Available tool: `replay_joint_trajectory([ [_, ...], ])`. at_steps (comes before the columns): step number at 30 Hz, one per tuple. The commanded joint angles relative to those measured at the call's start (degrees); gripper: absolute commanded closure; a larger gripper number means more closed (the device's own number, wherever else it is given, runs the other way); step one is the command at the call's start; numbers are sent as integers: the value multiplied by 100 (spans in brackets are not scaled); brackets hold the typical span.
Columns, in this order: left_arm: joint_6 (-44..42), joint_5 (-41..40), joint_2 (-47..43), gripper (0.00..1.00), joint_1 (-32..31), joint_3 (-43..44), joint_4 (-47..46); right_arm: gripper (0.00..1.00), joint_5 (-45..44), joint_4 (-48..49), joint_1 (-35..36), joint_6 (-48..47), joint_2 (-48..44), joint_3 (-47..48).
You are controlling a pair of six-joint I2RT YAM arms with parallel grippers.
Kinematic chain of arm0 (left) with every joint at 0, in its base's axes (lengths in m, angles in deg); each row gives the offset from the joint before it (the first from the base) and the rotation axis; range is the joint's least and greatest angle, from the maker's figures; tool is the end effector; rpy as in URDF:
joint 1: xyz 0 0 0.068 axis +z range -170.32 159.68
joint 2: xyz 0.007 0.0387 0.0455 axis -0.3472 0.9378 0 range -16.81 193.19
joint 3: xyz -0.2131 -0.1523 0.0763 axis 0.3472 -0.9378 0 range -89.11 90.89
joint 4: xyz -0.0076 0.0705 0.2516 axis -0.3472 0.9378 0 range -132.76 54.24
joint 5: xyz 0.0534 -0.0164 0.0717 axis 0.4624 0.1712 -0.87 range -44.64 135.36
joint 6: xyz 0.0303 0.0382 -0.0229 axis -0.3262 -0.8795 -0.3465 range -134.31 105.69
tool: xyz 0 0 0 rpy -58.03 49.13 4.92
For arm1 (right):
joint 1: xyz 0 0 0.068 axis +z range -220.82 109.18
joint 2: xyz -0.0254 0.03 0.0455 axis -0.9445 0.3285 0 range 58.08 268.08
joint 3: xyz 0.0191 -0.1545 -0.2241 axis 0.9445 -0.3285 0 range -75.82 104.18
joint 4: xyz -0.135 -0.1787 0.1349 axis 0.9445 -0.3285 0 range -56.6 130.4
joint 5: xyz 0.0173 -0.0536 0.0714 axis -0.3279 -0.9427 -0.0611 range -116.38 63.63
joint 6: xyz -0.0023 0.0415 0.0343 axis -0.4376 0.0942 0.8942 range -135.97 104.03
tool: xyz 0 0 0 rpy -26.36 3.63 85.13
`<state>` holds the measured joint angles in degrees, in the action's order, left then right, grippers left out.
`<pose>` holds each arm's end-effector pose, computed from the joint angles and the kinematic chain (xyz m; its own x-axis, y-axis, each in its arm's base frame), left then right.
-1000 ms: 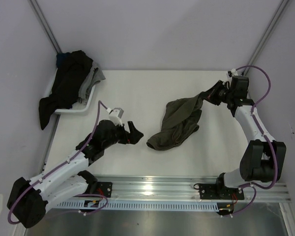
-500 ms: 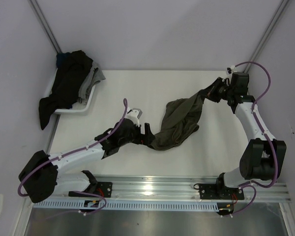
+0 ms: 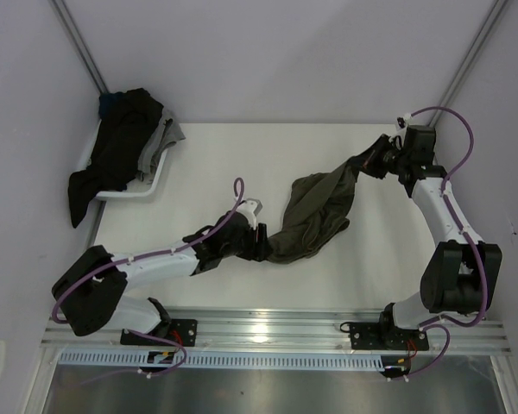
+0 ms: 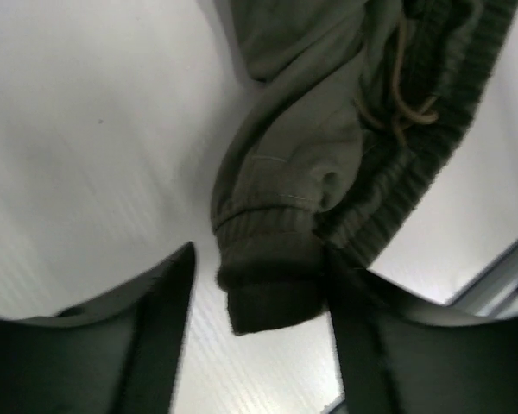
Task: Fold and stack the shorts
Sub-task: Flatten the shorts out
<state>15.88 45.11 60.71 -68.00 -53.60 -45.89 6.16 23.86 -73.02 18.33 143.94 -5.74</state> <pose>0.1820 -0.1999 0.1831 -0.7360 0.0612 -0.6743 0.4246 0.8175 -0.3892 0.3415 0.0060 0.3124 -0.6790 0.5016 -0.5360 -0.0474 0.6987 0.7139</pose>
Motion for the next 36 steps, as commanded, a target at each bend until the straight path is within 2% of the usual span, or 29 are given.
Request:
replay_joint_trajectory([
  [1, 83, 305, -122, 44, -83, -8, -468, 100, 104, 10, 44, -11, 71, 374],
  [2, 92, 376, -123, 59, -83, 0, -547, 100, 95, 19, 44, -3, 79, 392],
  [4, 109, 621, -70, 75, -83, 17, -618, 100, 104, 62, 44, 24, 106, 409],
  [5, 118, 692, -44, 97, -83, 18, -696, 100, 121, 63, 44, 58, 115, 418],
  [6, 127, 745, -17, 100, -83, 35, -706, 100, 113, 71, 44, 59, 123, 453],
  [9, 5, 405, -279, 100, -75, 202, -312, 100, 122, 10, 18, 59, 158, 567],
  [10, -135, 168, -403, 100, -22, 463, -93, 100, 122, -7, -9, 68, 159, 655],
  [11, -189, -426, -534, 100, 48, 579, 466, 100, 130, -16, -61, 120, 150, 717],
  [13, -347, -808, -930, 100, 293, 1071, 971, 100, 227, 10, -123, 208, 124, 918],
  [14, -374, -758, -1053, 100, 712, 1185, 1303, 100, 262, -7, -158, 252, 123, 1015],
  [17, -540, -389, -1475, 100, 1539, 1748, 1552, 100, 481, 89, -246, 480, 115, 1444],
  [19, -594, -633, -1694, 100, 1691, 2247, 1710, 100, 875, 325, -238, 629, 97, 1639],
  [24, -550, -678, -2099, 100, 1683, 2856, 2088, 100, 781, 240, -334, 718, -482, 1851],
  [26, -620, -695, -2371, 100, 1692, 3058, 2325, 100, 833, 177, -605, 814, -658, 1807],
  [28, -830, -696, -2609, 100, 1692, 3103, 2431, 100, 1043, 273, -877, 1059, -781, 1658],
  [32, -1077, -1002, -3224, 100, 1692, 3103, 2625, 100, 1168, -25, -906, 947, -922, 1334],
  [36, -1130, -1468, -3533, 100, 1692, 3295, 2984, 100, 1132, 194, -888, 964, -1387, 464],
])
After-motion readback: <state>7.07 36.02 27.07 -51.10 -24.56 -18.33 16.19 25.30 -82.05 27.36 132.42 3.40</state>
